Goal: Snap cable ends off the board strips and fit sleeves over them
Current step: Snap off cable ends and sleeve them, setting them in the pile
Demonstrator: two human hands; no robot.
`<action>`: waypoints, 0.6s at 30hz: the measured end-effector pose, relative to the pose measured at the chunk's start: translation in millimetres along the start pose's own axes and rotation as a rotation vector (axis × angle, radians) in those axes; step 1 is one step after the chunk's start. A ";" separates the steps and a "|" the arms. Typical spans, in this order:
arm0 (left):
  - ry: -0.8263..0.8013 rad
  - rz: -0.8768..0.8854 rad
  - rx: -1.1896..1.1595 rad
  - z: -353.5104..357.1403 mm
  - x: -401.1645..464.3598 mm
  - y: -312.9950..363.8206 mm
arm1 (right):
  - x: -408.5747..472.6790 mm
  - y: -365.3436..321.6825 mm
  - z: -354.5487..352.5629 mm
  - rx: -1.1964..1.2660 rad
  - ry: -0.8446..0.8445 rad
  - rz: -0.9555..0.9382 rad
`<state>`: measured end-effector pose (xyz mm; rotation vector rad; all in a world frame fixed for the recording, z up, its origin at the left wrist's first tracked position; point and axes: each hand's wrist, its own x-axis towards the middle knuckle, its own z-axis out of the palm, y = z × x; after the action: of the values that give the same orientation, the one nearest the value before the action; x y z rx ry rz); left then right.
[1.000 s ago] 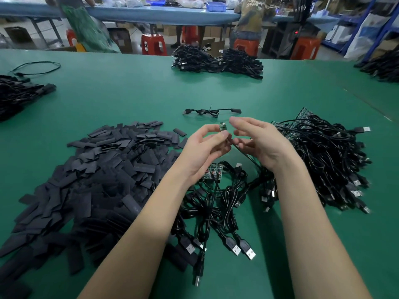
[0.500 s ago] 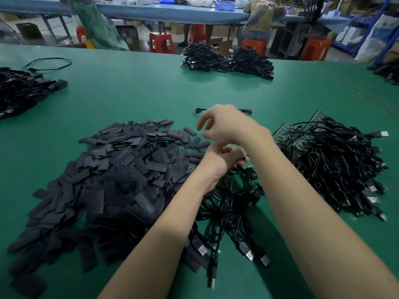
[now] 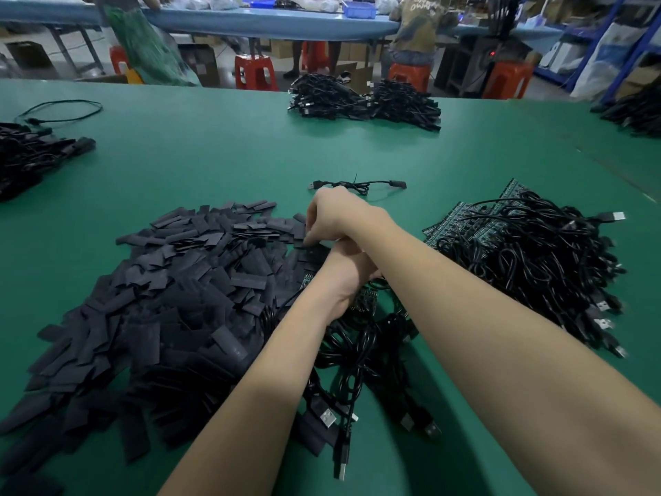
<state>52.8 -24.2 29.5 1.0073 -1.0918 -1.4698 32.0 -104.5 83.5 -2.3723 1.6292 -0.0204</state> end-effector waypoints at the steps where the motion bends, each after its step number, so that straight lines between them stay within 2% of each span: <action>1: -0.018 0.003 -0.027 -0.4 0.3 -0.1 | -0.8 1.2 -2.3 0.002 0.026 0.011; 3: -0.033 -0.021 -0.058 -2.4 2.2 -0.8 | -4.4 3.8 -11.8 0.017 0.068 0.023; 6: 0.002 -0.070 -0.118 -5.3 7.0 -2.5 | -18.5 14.7 -33.3 0.169 0.175 0.023; 9: 0.026 -0.103 -0.172 -6.1 9.1 -1.6 | -47.3 39.4 -46.5 0.437 0.382 0.068; 11: 0.012 -0.100 -0.180 -6.4 9.2 -2.6 | -72.6 59.5 -46.2 0.708 0.450 0.106; 15: -0.027 -0.086 -0.171 -7.5 7.5 -4.1 | -108.1 93.3 -28.6 1.138 0.461 0.096; 18: -0.077 -0.090 -0.185 -8.7 7.2 -2.6 | -119.3 104.5 -14.7 1.382 0.383 0.045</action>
<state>59.5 -32.3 24.4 0.8851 -0.9545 -1.6621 -110.0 -33.0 90.6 -1.2475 1.0996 -1.2032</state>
